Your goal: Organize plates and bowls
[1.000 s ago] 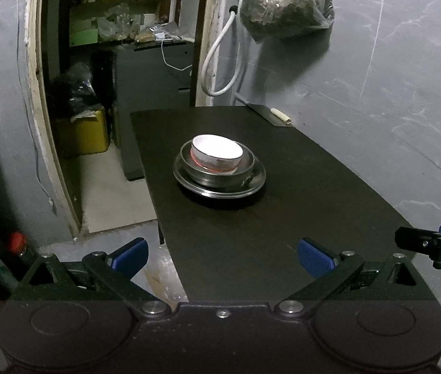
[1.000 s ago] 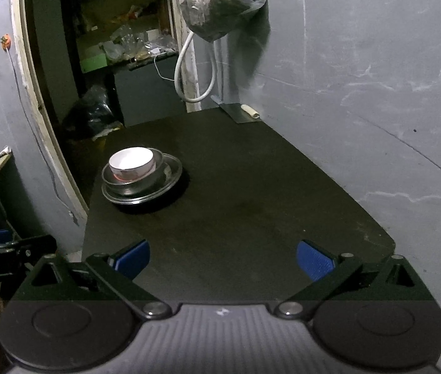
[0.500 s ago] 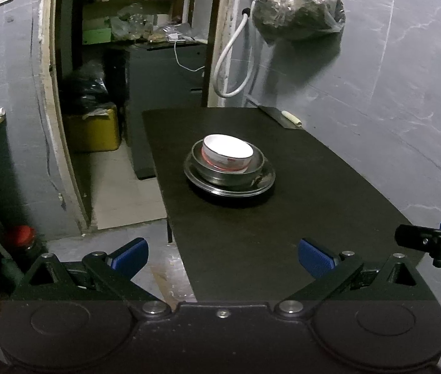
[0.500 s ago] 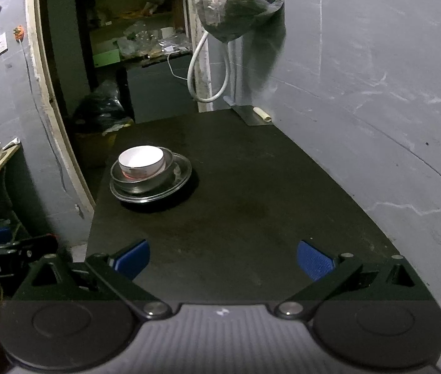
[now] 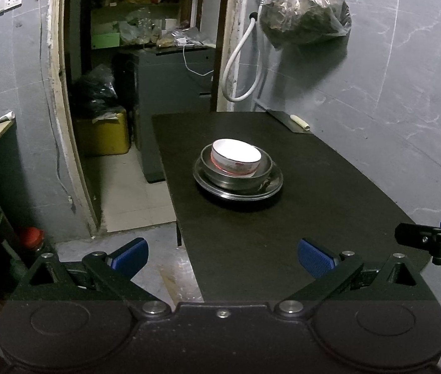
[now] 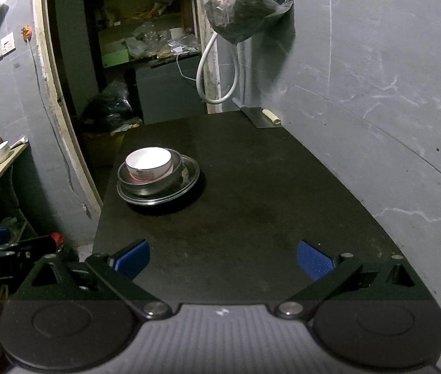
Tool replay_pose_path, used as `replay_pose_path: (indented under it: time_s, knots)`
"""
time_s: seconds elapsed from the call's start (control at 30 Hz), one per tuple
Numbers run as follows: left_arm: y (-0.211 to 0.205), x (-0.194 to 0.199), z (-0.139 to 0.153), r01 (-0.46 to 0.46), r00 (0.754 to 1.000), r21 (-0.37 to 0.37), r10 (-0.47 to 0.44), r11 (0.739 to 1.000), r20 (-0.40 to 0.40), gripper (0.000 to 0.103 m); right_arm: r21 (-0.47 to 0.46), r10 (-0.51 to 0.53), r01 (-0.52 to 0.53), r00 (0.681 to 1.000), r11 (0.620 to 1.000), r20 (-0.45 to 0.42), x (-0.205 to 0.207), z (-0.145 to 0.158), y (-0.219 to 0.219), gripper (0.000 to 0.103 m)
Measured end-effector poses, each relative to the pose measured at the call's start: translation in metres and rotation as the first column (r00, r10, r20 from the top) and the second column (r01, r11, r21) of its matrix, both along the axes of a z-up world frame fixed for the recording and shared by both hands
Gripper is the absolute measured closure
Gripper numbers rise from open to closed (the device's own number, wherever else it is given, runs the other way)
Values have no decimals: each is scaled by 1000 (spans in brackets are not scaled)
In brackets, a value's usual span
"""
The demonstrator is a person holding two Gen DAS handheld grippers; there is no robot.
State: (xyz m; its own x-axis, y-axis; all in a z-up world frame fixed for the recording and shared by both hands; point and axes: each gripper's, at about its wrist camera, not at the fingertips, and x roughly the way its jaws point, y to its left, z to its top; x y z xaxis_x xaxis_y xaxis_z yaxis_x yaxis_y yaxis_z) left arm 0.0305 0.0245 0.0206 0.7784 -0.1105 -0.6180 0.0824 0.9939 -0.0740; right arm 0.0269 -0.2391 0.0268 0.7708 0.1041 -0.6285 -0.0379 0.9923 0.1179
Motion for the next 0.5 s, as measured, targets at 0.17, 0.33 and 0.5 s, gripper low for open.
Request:
replay_pose_path:
  time_s: [0.17,0.33,0.5]
  knots:
    - [0,-1,1,-4,1000,4,4,1000,0,1,1,5,-5,1000,1000,-1,2,0,-2,0]
    - [0,-1,0,-10,1000,6,10,1000,-1,1,1,10,-10,1000,1000,-5,3,-1,-1,0]
    - [1,-1,0,-11,1000,6,11,1000,-2,1,0,12,-12,1000,1000,-8,3,-1,-1,0]
